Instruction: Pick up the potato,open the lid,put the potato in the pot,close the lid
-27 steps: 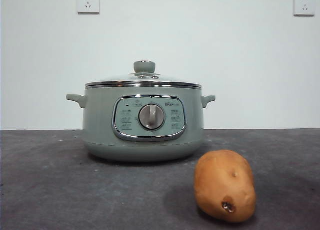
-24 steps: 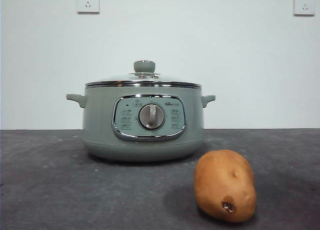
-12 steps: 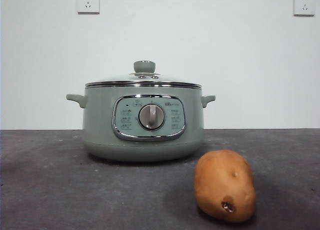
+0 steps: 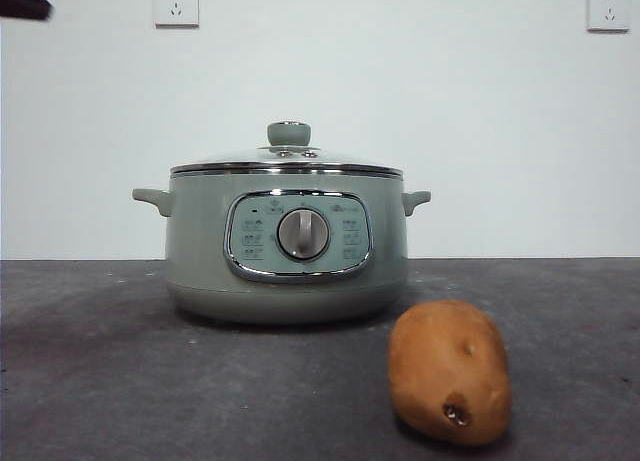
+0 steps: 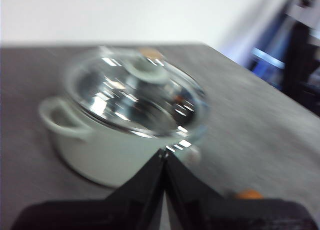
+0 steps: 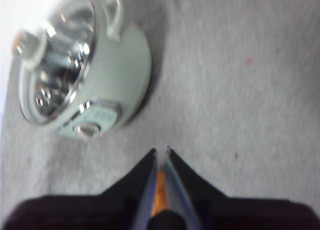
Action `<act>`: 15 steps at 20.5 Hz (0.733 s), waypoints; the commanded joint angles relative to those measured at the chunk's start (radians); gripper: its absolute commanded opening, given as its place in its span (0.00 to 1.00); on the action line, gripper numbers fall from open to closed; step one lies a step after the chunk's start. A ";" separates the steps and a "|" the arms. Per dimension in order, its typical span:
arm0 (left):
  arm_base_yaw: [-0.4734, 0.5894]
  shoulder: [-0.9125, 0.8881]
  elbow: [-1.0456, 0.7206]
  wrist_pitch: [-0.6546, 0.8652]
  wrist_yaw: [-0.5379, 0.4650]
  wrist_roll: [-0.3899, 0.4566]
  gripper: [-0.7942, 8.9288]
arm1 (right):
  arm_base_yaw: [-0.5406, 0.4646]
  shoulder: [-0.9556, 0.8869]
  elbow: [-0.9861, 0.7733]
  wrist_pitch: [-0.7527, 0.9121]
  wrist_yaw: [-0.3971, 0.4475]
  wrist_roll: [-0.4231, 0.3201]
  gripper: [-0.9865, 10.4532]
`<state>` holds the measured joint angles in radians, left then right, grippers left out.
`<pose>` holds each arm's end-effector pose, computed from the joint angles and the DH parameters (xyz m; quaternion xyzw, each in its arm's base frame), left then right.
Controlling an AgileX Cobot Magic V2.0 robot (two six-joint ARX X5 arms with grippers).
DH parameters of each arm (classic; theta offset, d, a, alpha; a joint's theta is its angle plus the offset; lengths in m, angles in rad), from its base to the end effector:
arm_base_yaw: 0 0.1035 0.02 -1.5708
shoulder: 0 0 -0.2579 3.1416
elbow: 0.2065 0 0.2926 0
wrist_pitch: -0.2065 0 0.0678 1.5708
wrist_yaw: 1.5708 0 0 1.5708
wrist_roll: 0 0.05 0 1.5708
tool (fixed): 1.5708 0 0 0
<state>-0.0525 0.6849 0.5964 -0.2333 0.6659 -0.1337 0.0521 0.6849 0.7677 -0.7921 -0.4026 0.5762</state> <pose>0.2105 -0.0420 0.2672 -0.1100 0.1756 -0.3360 0.9188 0.1858 0.0293 0.2760 0.3176 0.3879 0.1055 0.8588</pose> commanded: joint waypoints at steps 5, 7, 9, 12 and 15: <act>-0.002 0.121 0.067 -0.061 0.014 -0.019 0.08 | 0.089 0.225 0.122 -0.121 -0.025 -0.117 0.34; -0.002 0.138 0.069 -0.064 0.015 -0.008 0.08 | 0.175 0.301 0.150 -0.127 0.005 -0.115 0.34; -0.002 0.147 0.069 -0.077 0.015 0.016 0.08 | 0.284 0.372 0.169 -0.125 0.089 -0.087 0.34; -0.001 0.151 0.069 -0.113 0.015 0.019 0.08 | 0.447 0.481 0.197 -0.123 0.222 -0.029 0.39; -0.001 0.151 0.069 -0.146 0.012 0.056 0.08 | 0.571 0.587 0.213 -0.079 0.237 -0.006 0.67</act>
<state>-0.0528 0.8345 0.6651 -0.3817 0.6727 -0.1040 0.6197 1.2675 0.9798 -0.8719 -0.1703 0.5480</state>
